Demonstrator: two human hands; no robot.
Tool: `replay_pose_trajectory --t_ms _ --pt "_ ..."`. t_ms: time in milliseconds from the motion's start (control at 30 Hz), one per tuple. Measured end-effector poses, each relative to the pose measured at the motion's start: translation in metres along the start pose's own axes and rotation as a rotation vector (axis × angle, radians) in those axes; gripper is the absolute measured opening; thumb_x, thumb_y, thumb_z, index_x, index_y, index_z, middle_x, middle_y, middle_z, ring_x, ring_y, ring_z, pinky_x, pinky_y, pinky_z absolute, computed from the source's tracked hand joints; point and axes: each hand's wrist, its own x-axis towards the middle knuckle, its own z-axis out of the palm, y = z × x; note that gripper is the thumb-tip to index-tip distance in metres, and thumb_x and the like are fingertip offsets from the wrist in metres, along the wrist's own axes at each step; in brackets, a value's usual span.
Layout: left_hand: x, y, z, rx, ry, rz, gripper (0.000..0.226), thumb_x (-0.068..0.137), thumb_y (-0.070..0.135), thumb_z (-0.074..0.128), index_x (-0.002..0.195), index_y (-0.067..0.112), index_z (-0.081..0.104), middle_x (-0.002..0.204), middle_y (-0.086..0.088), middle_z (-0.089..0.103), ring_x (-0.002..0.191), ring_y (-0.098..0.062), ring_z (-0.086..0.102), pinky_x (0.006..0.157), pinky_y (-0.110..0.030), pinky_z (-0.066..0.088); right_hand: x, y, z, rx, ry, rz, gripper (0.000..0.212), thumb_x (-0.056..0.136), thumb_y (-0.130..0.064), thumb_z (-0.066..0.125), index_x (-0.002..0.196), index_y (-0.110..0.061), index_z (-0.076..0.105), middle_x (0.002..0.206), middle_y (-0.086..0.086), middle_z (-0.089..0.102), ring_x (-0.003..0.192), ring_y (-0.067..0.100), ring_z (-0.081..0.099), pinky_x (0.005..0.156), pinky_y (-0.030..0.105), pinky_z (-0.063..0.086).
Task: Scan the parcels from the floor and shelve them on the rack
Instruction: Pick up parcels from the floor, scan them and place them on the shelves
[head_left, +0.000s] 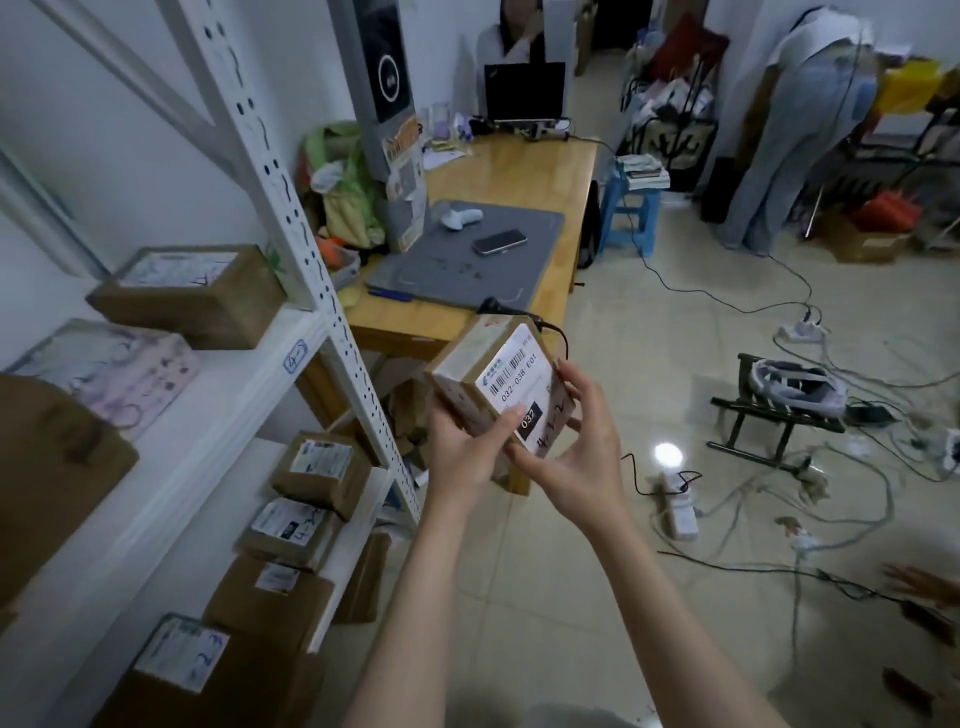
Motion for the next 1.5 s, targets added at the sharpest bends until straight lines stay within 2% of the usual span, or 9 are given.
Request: replay_pose_trajectory --t_ms 133,267,400,567,1000,1200,1333,1433,1500 --pt "0.022 0.001 -0.009 -0.007 0.184 -0.063 0.108 0.051 0.045 0.09 0.142 0.016 0.041 0.132 -0.005 0.064 0.121 -0.019 0.064 0.097 -0.051 0.056 0.025 0.009 0.015 0.049 -0.091 0.019 0.087 0.062 -0.045 0.082 0.139 -0.024 0.048 0.132 -0.012 0.055 0.123 0.004 0.052 0.098 0.029 0.049" --pt "0.047 -0.005 -0.012 0.019 0.294 -0.099 0.11 0.045 0.052 0.088 0.139 0.015 0.044 0.131 -0.005 0.065 0.12 -0.02 0.064 0.1 -0.05 0.054 0.058 0.028 0.024 0.123 -0.168 0.073 0.067 0.069 -0.03 0.088 0.128 -0.027 0.057 0.126 -0.011 0.059 0.116 0.0 0.056 0.087 0.009 0.046" --pt "0.083 -0.001 -0.001 0.027 0.364 -0.113 0.103 0.048 0.052 0.089 0.136 0.019 0.048 0.126 -0.001 0.069 0.115 -0.018 0.067 0.1 -0.05 0.054 0.106 0.043 0.03 0.187 -0.215 0.103 0.054 0.073 -0.019 0.087 0.122 -0.02 0.063 0.12 -0.007 0.063 0.109 0.002 0.059 0.075 0.006 0.047" --pt "0.133 0.005 0.032 -0.022 0.452 -0.103 0.081 0.078 0.023 0.084 0.146 0.017 0.04 0.131 -0.003 0.065 0.116 -0.019 0.065 0.093 -0.041 0.058 0.173 0.062 0.02 0.195 -0.297 0.117 0.046 0.078 -0.025 0.083 0.119 -0.03 0.064 0.114 -0.019 0.066 0.105 0.0 0.061 0.083 0.019 0.052" --pt "0.225 -0.001 0.055 -0.011 0.696 -0.131 0.077 0.082 0.021 0.081 0.144 0.013 0.037 0.129 -0.003 0.064 0.106 -0.014 0.065 0.055 -0.009 0.051 0.293 0.132 0.029 0.195 -0.28 0.318 0.027 0.089 -0.024 0.071 0.116 -0.022 0.067 0.111 -0.009 0.067 0.103 0.007 0.063 0.077 0.018 0.048" --pt "0.283 -0.008 0.004 0.023 0.802 -0.152 0.083 0.081 0.025 0.083 0.145 0.011 0.032 0.131 -0.002 0.058 0.117 -0.019 0.061 0.071 -0.018 0.051 0.334 0.164 0.089 0.105 -0.289 0.409 0.03 0.09 -0.017 0.069 0.119 -0.016 0.064 0.112 -0.004 0.067 0.104 0.013 0.063 0.081 0.022 0.049" --pt "0.307 -0.023 -0.018 0.088 0.816 -0.212 0.088 0.072 0.037 0.088 0.142 0.016 0.04 0.133 -0.005 0.062 0.115 -0.02 0.064 0.09 -0.039 0.059 0.364 0.193 0.121 -0.09 -0.332 0.458 0.037 0.091 -0.014 0.067 0.126 -0.012 0.059 0.122 0.002 0.065 0.113 0.021 0.062 0.091 0.034 0.053" --pt "0.31 -0.029 -0.023 0.094 0.821 -0.232 0.082 0.074 0.032 0.087 0.139 0.016 0.04 0.127 -0.003 0.063 0.11 -0.019 0.066 0.073 -0.028 0.059 0.386 0.227 0.147 -0.305 -0.394 0.485 0.043 0.091 -0.019 0.065 0.132 -0.013 0.055 0.122 0.007 0.064 0.103 0.024 0.063 0.08 0.037 0.055" --pt "0.309 -0.035 -0.025 0.091 0.822 -0.252 0.077 0.076 0.029 0.086 0.137 0.017 0.042 0.122 0.0 0.064 0.106 -0.017 0.067 0.068 -0.024 0.057 0.395 0.253 0.162 -0.49 -0.504 0.513 0.041 0.088 -0.027 0.063 0.127 -0.015 0.056 0.104 0.008 0.068 0.086 0.024 0.064 0.072 0.039 0.057"
